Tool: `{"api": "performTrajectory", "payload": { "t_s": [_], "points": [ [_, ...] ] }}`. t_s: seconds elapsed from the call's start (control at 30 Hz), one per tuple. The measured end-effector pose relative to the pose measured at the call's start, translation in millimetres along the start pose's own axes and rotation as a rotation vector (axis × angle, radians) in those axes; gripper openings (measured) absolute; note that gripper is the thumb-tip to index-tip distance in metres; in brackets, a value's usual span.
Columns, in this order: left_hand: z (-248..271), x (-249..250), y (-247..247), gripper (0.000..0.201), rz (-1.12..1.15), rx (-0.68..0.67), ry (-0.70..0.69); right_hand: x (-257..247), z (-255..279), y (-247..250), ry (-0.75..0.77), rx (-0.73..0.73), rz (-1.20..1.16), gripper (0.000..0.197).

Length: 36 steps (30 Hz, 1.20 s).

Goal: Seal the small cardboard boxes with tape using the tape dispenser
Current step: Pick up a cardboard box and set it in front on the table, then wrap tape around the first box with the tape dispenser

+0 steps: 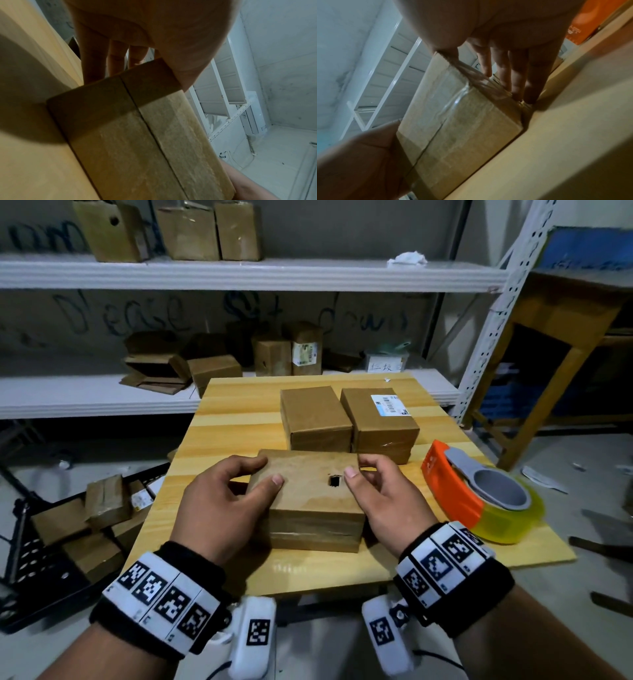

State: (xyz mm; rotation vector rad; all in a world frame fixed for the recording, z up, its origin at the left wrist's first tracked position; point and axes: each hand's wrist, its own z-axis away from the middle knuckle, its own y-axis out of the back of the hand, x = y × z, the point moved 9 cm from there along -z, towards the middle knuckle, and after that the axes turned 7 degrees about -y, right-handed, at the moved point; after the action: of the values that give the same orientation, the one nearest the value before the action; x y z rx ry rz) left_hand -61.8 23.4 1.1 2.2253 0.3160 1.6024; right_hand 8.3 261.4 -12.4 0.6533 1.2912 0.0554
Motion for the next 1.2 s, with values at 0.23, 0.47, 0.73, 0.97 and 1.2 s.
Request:
{"api": "performTrajectory", "payload": {
  "t_s": [0.23,0.47,0.73,0.97,1.2],
  "points": [
    [1.2,1.4,2.3,0.036,-0.018,0.002,0.015,-4.2,5.0,11.5,0.058,0.022,0.033,0.042],
    [2.2,5.4,5.4,0.041,-0.119,0.040,-0.010,1.1,8.4,38.6,0.055,0.083,-0.013,0.027],
    [1.5,8.3,2.0,0.041,-0.175,0.028,0.005,-3.1,18.5,77.4,0.124,0.271,0.038,0.011],
    [3.0,13.7,7.5,0.035,-0.170,0.046,0.033,28.7,12.7,128.0,-0.184,0.472,0.617,0.059],
    [-2.6,13.1,13.7,0.031,-0.129,0.014,0.041,40.8,7.0,116.4,-0.240,0.366,0.872,0.063]
  ]
}}
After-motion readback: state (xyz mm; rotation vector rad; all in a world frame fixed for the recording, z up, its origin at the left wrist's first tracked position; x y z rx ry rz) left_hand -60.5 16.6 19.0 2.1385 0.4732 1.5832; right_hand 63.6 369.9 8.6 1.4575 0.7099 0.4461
